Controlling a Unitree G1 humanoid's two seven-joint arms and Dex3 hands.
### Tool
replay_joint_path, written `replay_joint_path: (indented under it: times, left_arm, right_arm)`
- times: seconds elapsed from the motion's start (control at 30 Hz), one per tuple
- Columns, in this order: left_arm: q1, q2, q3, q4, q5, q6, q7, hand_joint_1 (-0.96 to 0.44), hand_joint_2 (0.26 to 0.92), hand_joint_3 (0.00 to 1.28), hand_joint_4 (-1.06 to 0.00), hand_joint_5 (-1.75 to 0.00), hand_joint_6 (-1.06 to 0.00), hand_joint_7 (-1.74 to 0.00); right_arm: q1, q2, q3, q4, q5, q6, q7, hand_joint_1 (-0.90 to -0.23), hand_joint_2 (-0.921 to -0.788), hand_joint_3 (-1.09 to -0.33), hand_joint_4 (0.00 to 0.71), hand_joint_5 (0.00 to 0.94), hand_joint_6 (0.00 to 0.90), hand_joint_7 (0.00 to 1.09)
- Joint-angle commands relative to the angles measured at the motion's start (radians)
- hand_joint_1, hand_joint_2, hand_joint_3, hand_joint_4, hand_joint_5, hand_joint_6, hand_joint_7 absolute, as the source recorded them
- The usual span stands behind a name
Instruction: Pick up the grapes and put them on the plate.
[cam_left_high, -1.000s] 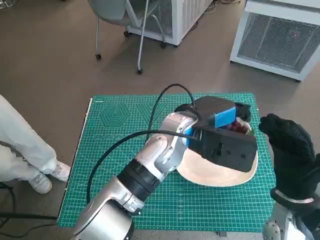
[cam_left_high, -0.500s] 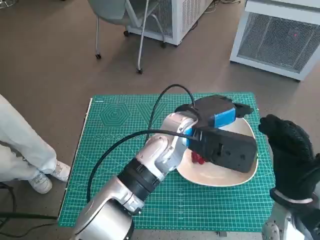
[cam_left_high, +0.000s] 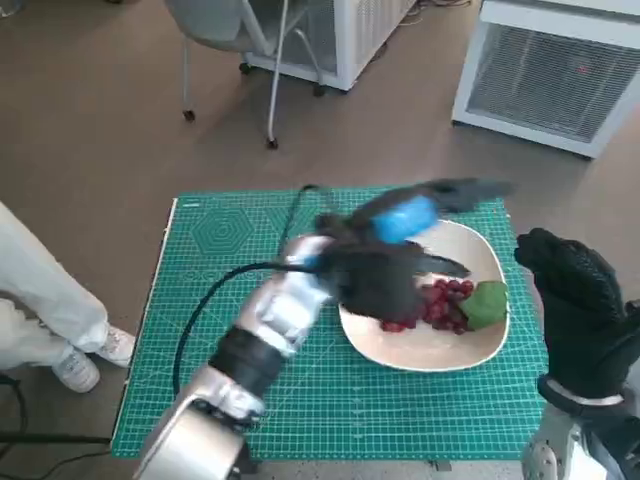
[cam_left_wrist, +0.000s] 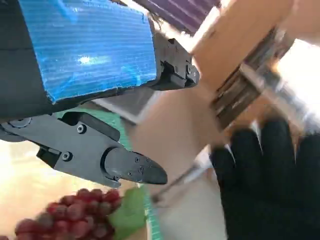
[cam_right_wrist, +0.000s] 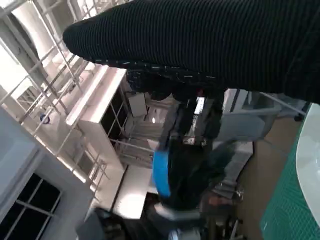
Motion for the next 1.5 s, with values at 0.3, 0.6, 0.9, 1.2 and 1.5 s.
replay_joint_path:
  times: [0.3,0.6,0.9,1.2,1.5]
  left_arm:
    - [0.265,0.068,0.233,-0.130,-0.357,-0.136,-0.160,-0.52,0.921,0.24,-0.28,-0.02,-0.33,-0.02]
    - [0.420,0.061,0.337,-0.247,-0.563,-0.094,-0.257,-0.53,0.921,0.30,-0.27,-0.01,-0.34,-0.02]
    - [0.520,0.067,0.372,-0.347,-0.621,-0.059,-0.272,-0.56,0.921,0.34,-0.23,0.00,-0.32,-0.01]
    - [0.573,0.040,0.384,-0.411,-0.656,-0.033,-0.268,-0.57,0.921,0.39,-0.21,0.00,-0.27,0.00]
    - [0.611,0.006,0.387,-0.450,-0.684,-0.011,-0.261,-0.58,0.921,0.42,-0.19,0.00,-0.25,0.00]
  right_arm:
    - [-0.007,0.014,0.013,0.027,-0.002,0.010,-0.003,-0.398,-0.921,-0.580,0.485,0.347,0.237,0.86]
    - [-0.014,0.021,0.028,0.019,-0.008,0.017,-0.007,-0.406,-0.921,-0.575,0.488,0.346,0.236,0.85]
    - [-0.012,0.013,0.033,0.010,-0.016,0.024,-0.011,-0.404,-0.921,-0.576,0.491,0.347,0.238,0.84]
    - [-0.016,0.010,0.035,0.022,-0.015,0.031,-0.006,-0.404,-0.921,-0.583,0.491,0.350,0.237,0.84]
    - [-0.012,0.016,0.043,0.012,-0.016,0.049,-0.012,-0.402,-0.921,-0.587,0.489,0.355,0.235,0.85]
